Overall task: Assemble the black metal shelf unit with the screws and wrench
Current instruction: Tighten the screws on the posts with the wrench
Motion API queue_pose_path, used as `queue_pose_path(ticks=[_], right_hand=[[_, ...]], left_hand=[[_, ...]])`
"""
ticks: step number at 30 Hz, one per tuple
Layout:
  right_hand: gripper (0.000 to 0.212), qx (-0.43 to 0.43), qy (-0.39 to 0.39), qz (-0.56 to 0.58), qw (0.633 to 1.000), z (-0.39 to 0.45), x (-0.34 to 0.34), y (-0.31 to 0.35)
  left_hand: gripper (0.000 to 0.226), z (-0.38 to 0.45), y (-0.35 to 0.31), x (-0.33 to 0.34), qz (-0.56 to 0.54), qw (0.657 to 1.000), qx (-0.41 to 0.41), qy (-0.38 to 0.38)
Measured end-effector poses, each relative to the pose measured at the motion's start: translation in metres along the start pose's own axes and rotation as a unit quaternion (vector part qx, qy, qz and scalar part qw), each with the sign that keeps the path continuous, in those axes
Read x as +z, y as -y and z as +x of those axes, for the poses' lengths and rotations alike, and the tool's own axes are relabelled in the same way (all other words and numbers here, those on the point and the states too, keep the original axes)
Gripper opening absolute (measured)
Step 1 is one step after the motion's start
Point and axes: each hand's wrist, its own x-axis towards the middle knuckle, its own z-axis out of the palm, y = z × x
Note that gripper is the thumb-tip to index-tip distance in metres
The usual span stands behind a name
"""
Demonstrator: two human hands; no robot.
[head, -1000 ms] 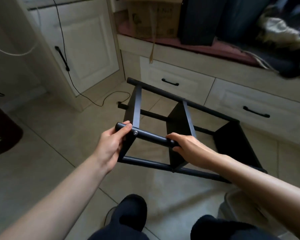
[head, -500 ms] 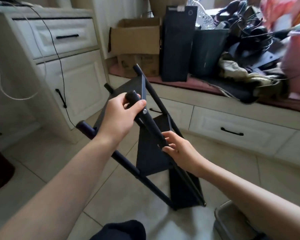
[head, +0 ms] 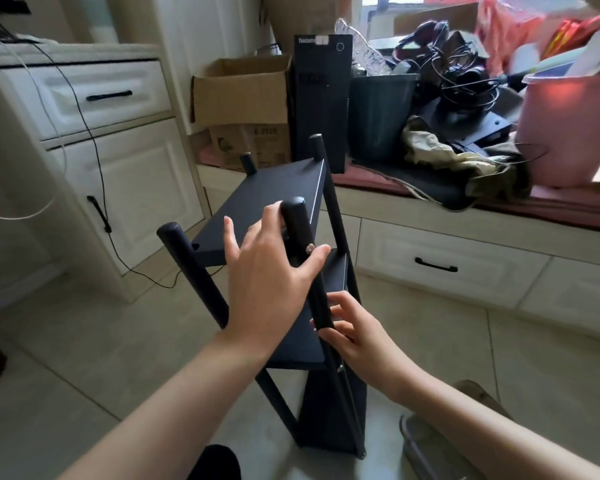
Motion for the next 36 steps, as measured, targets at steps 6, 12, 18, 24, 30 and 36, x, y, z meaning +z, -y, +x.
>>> queue_pose_path(ticks=[6,12,18,24,30,36], right_hand=[[0.029,0.014,0.041,0.028,0.999,-0.01,-0.014,0.001],[0.039,0.024,0.113,0.03,0.993,-0.01,-0.004,0.003],[0.021,0.016,0.103,0.011,0.994,-0.003,-0.001,0.008],[0.024,0.054,0.162,0.06,0.984,0.001,-0.022,0.018],[0.012,0.078,-0.041,0.024,0.996,0.019,-0.059,-0.003],[0.038,0.172,-0.292,-0.034,0.94,0.034,-0.106,-0.045]], left_hand=[[0.05,-0.011,-0.012,0.007,0.021,0.999,0.041,0.007],[0.039,-0.008,-0.004,-0.007,-0.067,0.998,0.014,0.016],[0.039,-0.013,-0.004,-0.018,-0.112,0.991,0.043,0.053],[0.043,-0.014,0.005,-0.029,-0.156,0.98,0.054,0.114],[0.045,-0.016,0.008,-0.049,-0.137,0.976,0.075,0.151],[0.048,-0.019,0.011,-0.057,-0.139,0.977,0.058,0.151]])
